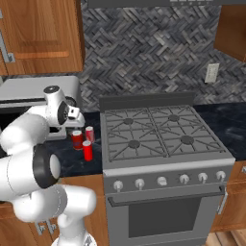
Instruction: Four empty soda cans are scattered around the kitchen. Gather all the cans and cluster them next to the stove for recycling.
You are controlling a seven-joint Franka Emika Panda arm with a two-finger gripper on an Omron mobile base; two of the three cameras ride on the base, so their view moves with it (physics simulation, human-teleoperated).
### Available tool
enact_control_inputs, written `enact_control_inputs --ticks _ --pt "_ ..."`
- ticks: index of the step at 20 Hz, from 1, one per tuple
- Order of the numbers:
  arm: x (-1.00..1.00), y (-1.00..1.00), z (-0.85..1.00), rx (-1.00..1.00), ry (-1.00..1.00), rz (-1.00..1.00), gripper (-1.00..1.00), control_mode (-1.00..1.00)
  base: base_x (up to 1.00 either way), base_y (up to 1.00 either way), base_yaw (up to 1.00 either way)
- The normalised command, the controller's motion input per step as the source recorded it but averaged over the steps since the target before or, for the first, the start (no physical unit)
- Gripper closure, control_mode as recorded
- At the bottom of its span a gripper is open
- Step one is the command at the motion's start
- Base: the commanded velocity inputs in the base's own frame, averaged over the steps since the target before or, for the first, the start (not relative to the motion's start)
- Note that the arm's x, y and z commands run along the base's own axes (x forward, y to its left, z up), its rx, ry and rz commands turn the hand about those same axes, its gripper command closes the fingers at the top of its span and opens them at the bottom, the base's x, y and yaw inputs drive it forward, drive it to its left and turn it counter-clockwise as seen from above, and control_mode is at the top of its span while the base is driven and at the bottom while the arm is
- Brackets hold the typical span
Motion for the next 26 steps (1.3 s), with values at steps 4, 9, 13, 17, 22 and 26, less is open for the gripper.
enact_control_inputs --ticks 4,9,13,17,22,26 --pt "-0.49 -0.02 0.24 0.0 0.0 -0.01 -1.0 -1.0 0.0 0.0 0.0" --pt "-0.48 -0.15 0.21 0.0 0.0 -0.02 -1.0 -1.0 0.0 0.0 0.0" --pt "-0.39 -0.21 0.09 0.0 0.0 -0.01 -1.0 -1.0 0.0 0.0 0.0" --pt "-0.45 -0.24 0.07 0.0 0.0 0.0 -1.0 -1.0 0.0 0.0 0.0" --pt "-0.66 -0.31 0.16 0.0 -0.01 0.0 -1.0 -1.0 0.0 0.0 0.0" --pt "-0.75 -0.34 0.18 0.0 -0.05 0.0 -1.0 -1.0 0.0 0.0 0.0"
